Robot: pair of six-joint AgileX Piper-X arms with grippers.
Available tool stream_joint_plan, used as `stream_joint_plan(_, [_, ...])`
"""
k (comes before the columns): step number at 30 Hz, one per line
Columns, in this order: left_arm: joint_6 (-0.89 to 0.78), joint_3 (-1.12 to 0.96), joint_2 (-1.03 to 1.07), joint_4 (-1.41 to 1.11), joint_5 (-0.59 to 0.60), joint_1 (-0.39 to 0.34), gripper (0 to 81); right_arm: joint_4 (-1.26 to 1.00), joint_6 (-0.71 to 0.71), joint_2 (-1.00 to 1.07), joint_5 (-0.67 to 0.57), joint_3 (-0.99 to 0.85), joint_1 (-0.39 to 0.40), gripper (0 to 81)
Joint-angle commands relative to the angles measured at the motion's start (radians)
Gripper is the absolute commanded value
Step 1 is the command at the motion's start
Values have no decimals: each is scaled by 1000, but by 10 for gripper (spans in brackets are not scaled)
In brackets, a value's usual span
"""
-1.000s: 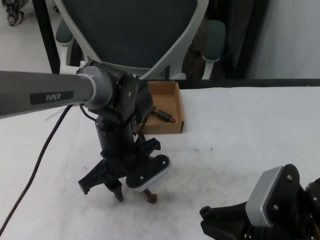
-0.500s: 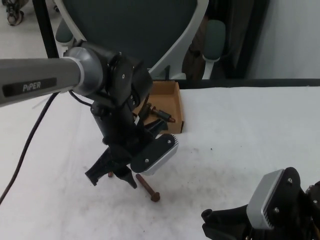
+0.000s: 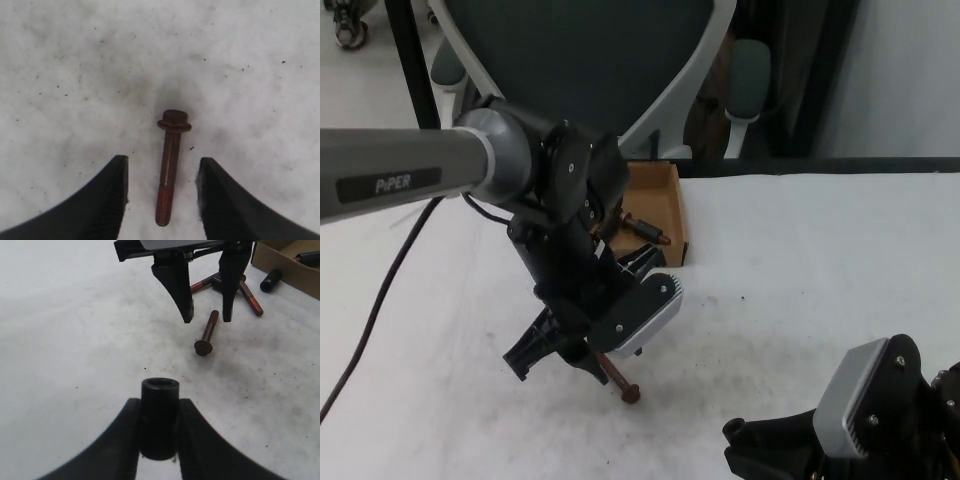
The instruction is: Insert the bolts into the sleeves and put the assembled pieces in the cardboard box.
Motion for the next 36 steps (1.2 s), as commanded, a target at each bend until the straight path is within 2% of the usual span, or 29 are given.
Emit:
stream_joint_plan(1, [12,6,4,-31,19,-3,426,-20,3,-12,-1,0,3,3])
stream_joint_plan(8, [12,10,46,-49,18,0,426,-38,-22,-12,-18,7,3,3])
stream_joint_plan(15, [16,10,70,-66,14,0,426,-325,-22,-14,-53,109,12,3])
stream_joint_plan(19, [16,10,72,-108,14,0,421,-398,4,-16,-53,151,12,3])
stream_joint_plan(21, [3,10,71,-124,14,0,361,-418,20,-16,-62,163,18,3])
stream_joint_plan(26, [1,10,73,-131,14,0,115,-440,20,-16,-83,172,42,3])
stream_joint_plan(29, [1,10,73,-131,14,0,29,-440,20,-16,-83,175,48,3])
stream_joint_plan(30, [1,10,73,-131,14,0,6,-438,20,-16,-83,175,48,3])
stream_joint_plan(36, [-44,10,73,-131,14,0,8,-440,20,35,-106,175,48,3])
